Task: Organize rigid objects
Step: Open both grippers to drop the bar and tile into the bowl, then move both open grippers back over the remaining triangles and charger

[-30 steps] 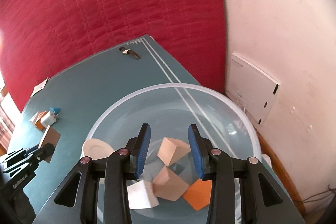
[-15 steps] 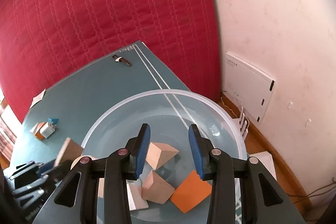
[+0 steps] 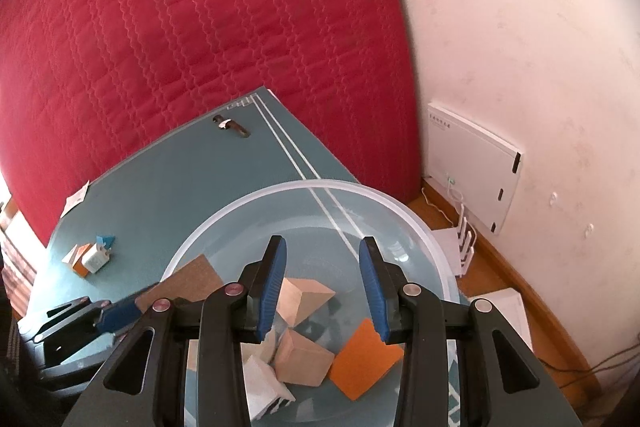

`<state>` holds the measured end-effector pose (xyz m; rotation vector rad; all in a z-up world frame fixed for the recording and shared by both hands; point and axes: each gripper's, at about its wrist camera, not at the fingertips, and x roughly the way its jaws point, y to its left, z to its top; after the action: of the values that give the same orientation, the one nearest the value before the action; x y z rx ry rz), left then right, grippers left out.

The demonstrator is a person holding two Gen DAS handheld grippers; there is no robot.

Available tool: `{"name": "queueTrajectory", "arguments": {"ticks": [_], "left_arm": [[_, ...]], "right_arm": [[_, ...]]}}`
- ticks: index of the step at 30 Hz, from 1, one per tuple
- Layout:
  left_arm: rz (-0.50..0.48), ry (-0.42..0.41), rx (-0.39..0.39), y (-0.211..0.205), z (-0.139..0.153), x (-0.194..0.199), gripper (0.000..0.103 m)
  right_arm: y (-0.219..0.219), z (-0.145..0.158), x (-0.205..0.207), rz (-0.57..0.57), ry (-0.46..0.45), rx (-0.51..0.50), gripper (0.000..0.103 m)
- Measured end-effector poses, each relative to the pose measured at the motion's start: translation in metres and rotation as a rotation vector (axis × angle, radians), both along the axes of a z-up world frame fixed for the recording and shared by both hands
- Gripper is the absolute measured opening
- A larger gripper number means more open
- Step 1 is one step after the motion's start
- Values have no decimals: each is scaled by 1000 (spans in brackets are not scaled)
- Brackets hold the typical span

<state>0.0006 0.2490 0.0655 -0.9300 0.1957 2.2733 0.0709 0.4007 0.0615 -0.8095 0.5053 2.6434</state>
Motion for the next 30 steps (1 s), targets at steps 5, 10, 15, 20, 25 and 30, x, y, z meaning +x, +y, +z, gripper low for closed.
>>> {"name": "queueTrajectory", "arguments": {"ticks": [5,10,15,20,25,30], "left_arm": [[29,28,5,-6,3,2,67],[57,47,-1,-13,4,0,73],[102,58,-10,-22,2,-7,81],[153,68,-16,-32,1,-14,85],[192,77,-17,-42,0,-17,91],[233,82,-19,-54,0,-19,93]], "right_arm": [[-1,-1,0,3,-4,0,40],[-4,0,0,10,-8,10,40],[-5,-1,1,9,-10,14,40],[-9,-1,2,15,-14,18,40],[-14,-3,2,28,-19,32,40],[-23,-3,3,49,-21,61,40]]}}
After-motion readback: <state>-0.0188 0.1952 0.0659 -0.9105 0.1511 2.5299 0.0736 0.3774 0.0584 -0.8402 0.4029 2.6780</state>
